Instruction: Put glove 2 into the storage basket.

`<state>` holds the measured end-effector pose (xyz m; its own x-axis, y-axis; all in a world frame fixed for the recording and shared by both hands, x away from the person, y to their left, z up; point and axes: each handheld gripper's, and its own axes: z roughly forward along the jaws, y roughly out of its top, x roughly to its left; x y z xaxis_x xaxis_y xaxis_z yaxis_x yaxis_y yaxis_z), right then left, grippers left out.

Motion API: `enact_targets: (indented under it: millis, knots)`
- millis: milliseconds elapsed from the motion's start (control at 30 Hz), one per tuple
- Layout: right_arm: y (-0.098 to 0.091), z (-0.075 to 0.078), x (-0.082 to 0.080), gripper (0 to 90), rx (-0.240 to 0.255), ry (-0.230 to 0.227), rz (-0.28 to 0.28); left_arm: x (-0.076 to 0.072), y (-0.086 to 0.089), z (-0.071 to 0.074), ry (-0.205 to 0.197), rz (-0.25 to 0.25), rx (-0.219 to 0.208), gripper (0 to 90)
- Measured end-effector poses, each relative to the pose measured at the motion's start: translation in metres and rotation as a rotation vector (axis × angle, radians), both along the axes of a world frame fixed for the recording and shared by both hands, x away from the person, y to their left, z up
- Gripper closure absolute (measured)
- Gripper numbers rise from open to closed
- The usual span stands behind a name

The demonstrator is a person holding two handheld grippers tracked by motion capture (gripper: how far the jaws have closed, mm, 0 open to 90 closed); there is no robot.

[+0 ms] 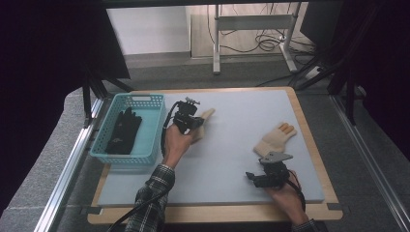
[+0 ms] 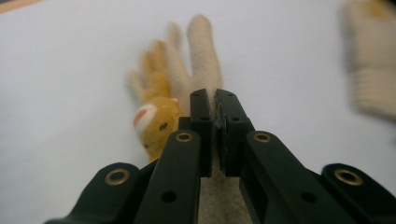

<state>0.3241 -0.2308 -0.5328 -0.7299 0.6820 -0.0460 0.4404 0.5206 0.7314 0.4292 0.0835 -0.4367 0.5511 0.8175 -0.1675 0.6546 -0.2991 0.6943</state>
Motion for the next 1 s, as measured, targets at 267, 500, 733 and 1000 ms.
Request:
enact_targets:
  millis: [267, 500, 733, 1000]
  knots:
    - [0.0, 0.0, 0.0, 23.3, 0.0, 0.0, 0.0, 0.01, 0.002, -0.029, 0.058, 0.028, -0.026, 86.0]
    - [0.0, 0.0, 0.0, 23.3, 0.0, 0.001, -0.001, 0.018, 0.023, -0.036, 0.029, 0.134, 0.031, 80.5]
    - [0.0, 0.0, 0.0, 23.3, 0.0, 0.0, -0.001, 0.01, 0.033, -0.023, -0.024, 0.17, 0.098, 68.0]
    - [0.0, 0.0, 0.0, 23.3, 0.0, 0.0, -0.001, 0.001, 0.032, -0.027, -0.027, 0.112, 0.103, 59.4]
